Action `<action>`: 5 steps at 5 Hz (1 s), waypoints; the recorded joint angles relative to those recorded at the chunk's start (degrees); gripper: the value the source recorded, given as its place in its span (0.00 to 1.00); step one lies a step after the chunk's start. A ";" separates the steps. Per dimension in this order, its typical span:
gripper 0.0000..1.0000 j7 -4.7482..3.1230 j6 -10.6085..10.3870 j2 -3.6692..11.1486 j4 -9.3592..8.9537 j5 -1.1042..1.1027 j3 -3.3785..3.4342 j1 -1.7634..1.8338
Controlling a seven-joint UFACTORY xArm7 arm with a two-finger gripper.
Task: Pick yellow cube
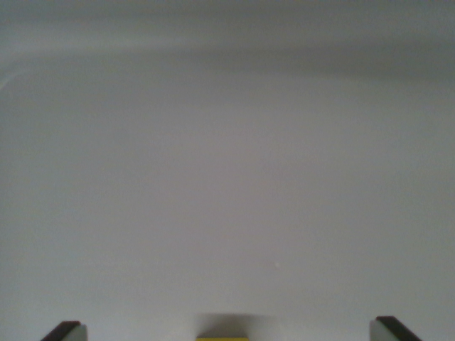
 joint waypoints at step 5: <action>0.00 -0.83 -8.17 1.44 -7.87 0.41 0.40 0.65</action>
